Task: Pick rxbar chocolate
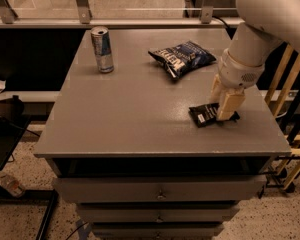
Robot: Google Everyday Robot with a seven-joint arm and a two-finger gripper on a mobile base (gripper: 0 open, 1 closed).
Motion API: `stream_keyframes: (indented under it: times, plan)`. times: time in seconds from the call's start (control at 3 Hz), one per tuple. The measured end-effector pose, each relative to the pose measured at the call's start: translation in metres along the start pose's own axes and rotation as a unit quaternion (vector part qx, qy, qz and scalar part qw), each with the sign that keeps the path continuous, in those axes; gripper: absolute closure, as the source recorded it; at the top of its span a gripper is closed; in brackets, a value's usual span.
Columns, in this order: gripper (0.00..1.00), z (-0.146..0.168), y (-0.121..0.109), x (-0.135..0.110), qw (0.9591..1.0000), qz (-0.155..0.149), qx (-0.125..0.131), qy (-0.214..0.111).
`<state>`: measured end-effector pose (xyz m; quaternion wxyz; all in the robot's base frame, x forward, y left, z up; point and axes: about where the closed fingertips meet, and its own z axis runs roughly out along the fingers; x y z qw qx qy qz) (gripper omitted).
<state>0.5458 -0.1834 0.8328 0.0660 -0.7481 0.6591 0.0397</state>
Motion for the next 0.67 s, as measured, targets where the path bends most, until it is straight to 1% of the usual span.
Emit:
stream_keyframes:
  times: [0.33, 0.67]
  plan:
    - [1.0, -0.024, -0.003, 0.001, 0.9995, -0.001, 0.031, -0.004]
    - [1.0, -0.061, -0.011, -0.001, 0.9972, 0.001, 0.074, 0.008]
